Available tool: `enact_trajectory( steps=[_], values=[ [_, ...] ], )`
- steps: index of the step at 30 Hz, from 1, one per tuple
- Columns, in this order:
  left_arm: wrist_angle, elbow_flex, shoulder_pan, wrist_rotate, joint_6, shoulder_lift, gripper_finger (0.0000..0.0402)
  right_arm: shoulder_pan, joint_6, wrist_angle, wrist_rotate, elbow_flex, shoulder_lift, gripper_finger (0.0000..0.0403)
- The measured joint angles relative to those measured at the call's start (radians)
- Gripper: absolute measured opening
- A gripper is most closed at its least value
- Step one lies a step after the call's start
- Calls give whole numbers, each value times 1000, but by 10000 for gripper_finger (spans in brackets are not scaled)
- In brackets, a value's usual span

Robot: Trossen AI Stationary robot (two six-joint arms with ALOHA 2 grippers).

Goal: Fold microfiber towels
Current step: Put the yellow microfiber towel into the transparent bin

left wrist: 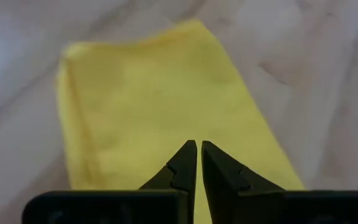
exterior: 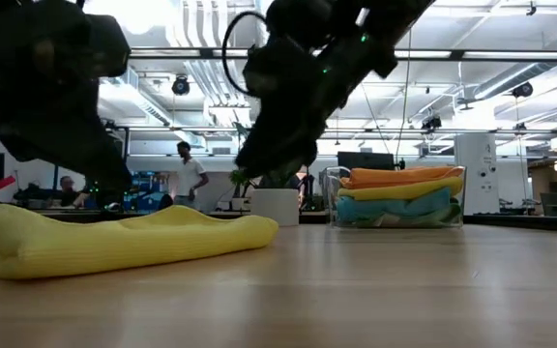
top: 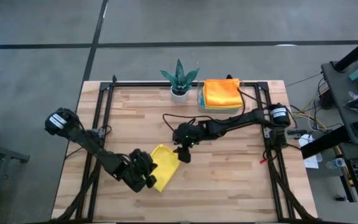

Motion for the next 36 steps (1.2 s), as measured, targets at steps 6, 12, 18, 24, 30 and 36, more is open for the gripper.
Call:
enact_trajectory(
  steps=[6,12,18,24,30,36],
  values=[
    [1,-9,14,-41,-3,42,10,-14,43,117,2,-1,83,249],
    [3,-9,17,-39,-10,89,10,-47,56,117,-5,38,144,295],
    [2,-9,18,-38,-11,115,10,-43,67,111,-83,78,202,311],
    [3,-10,20,-37,-11,125,10,-41,78,123,-206,125,261,313],
    [3,-16,20,-38,-13,128,10,-30,94,127,-286,219,338,309],
    [10,-23,20,-39,-14,128,10,-29,94,119,-322,282,378,286]
  ],
)
